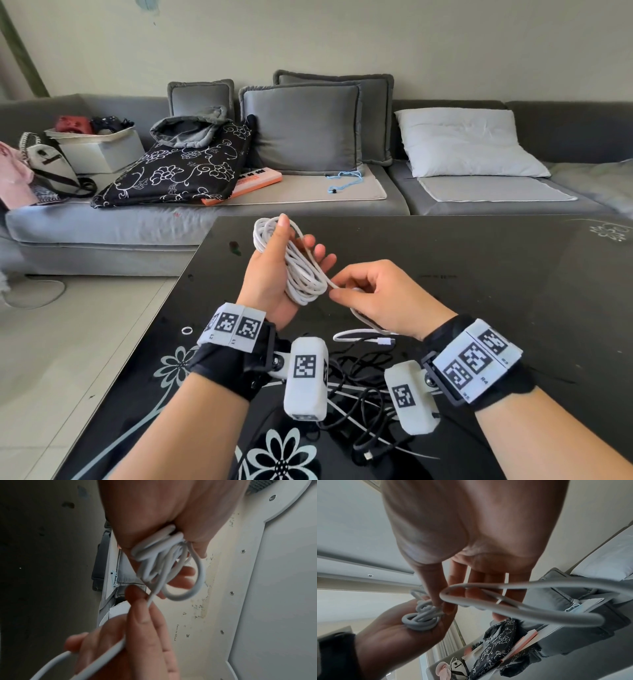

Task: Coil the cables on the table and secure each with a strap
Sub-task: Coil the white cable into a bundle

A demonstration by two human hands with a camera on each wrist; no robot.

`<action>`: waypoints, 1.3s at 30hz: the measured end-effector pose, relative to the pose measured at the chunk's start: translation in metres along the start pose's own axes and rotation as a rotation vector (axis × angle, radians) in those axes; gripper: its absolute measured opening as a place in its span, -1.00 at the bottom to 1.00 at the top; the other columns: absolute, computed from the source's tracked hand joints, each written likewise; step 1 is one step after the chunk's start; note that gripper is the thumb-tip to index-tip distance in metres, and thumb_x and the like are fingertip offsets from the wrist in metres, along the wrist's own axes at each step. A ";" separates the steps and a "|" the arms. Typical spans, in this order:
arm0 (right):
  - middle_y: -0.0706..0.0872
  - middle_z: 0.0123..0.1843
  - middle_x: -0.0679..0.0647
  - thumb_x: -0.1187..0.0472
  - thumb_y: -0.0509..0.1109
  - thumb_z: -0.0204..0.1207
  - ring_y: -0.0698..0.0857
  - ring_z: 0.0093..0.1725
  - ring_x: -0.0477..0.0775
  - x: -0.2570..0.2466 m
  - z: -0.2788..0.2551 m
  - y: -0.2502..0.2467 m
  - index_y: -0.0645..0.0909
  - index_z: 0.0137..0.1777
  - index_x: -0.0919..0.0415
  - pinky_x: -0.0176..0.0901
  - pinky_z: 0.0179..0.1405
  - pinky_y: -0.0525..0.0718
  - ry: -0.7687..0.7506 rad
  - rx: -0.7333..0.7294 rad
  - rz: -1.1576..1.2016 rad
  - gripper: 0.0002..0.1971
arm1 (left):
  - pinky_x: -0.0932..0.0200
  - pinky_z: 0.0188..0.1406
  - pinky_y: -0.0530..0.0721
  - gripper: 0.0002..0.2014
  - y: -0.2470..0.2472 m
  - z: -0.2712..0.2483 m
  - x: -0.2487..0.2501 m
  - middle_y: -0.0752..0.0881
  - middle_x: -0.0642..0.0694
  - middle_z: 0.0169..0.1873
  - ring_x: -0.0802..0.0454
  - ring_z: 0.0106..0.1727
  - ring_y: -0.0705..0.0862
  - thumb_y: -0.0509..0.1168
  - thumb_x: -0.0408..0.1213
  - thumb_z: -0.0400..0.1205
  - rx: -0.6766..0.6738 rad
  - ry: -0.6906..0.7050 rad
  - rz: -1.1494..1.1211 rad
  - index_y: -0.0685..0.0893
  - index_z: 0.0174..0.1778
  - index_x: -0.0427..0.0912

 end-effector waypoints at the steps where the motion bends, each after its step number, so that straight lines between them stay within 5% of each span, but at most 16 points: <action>1: 0.56 -0.41 0.11 0.18 0.48 0.59 0.47 -0.40 -0.01 0.001 0.000 0.000 0.80 -0.09 0.10 -0.27 -0.33 0.44 0.008 0.000 -0.016 -0.92 | -0.05 -0.13 0.80 -0.70 -0.002 0.001 0.001 0.62 -0.03 -0.43 0.05 -0.45 0.66 0.23 0.04 0.73 0.020 0.010 -0.003 0.54 -0.22 -0.08; 10: 0.57 -0.45 -0.11 0.38 0.38 0.44 0.46 -0.52 -0.19 0.029 -0.002 -0.029 0.76 -0.20 -0.03 -0.41 -0.44 0.48 0.145 0.048 -0.220 -0.74 | 0.23 -0.41 0.64 -0.66 -0.020 0.007 0.032 0.40 0.07 -0.49 0.18 -0.58 0.38 0.20 0.10 0.74 0.097 0.121 -0.137 0.46 -0.27 -0.01; 18: 0.68 -0.32 0.05 0.24 0.43 0.61 0.60 -0.38 -0.11 0.041 -0.004 -0.063 0.78 -0.11 -0.01 -0.22 -0.29 0.64 0.152 0.207 -0.202 -0.85 | 0.23 -0.40 0.62 -0.66 -0.030 0.009 0.045 0.37 0.08 -0.50 0.17 -0.57 0.34 0.23 0.11 0.72 0.136 0.179 -0.190 0.44 -0.26 -0.02; 23: 0.74 -0.29 0.17 0.37 0.37 0.64 0.80 -0.36 0.10 0.046 -0.005 -0.065 0.74 0.02 0.14 -0.04 -0.20 0.81 0.208 0.258 -0.010 -0.85 | 0.23 -0.37 0.64 -0.72 -0.034 0.009 0.045 0.39 0.08 -0.48 0.17 -0.57 0.38 0.23 0.09 0.72 0.150 0.208 -0.174 0.55 0.01 -0.06; 26: 0.69 -0.33 0.14 0.40 0.37 0.64 0.61 -0.59 0.06 0.048 -0.007 -0.064 0.70 0.11 0.17 -0.07 -0.44 0.71 0.251 0.250 0.199 -0.83 | 0.24 -0.37 0.65 -0.71 -0.037 0.010 0.046 0.40 0.08 -0.47 0.17 -0.55 0.41 0.23 0.09 0.72 0.152 0.216 -0.186 0.58 0.00 -0.09; 29: 0.62 -0.41 0.10 0.29 0.44 0.60 0.45 -0.59 -0.04 0.045 -0.007 -0.073 0.73 0.07 0.06 -0.26 -0.53 0.49 0.224 0.255 0.072 -0.86 | 0.23 -0.36 0.66 -0.70 -0.040 0.012 0.049 0.42 0.08 -0.49 0.17 -0.55 0.43 0.25 0.10 0.72 0.161 0.222 -0.197 0.56 -0.13 -0.06; 34: 0.55 -0.46 0.05 0.11 0.55 0.52 0.42 -0.43 -0.07 0.026 -0.007 -0.070 0.79 -0.18 -0.01 -0.30 -0.36 0.41 0.107 0.236 -0.124 -0.94 | 0.22 -0.35 0.64 -0.73 -0.040 0.009 0.049 0.45 0.09 -0.48 0.17 -0.53 0.45 0.26 0.06 0.73 0.191 0.251 -0.102 0.55 -0.15 -0.04; 39: 0.59 -0.43 0.13 0.09 0.56 0.50 0.48 -0.40 -0.06 0.009 -0.007 -0.069 0.83 -0.21 -0.02 -0.21 -0.28 0.47 0.085 0.172 -0.173 -0.93 | 0.13 -0.27 0.68 -0.74 -0.038 0.006 0.048 0.49 0.05 -0.46 0.13 -0.47 0.50 0.29 0.00 0.73 0.231 0.292 0.033 0.51 -0.20 -0.05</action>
Point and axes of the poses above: each hand's wrist, its own z-axis towards the middle knuckle, its own y-axis out of the palm, x = y × z, the point moved 9 cm from there along z, towards the middle knuckle
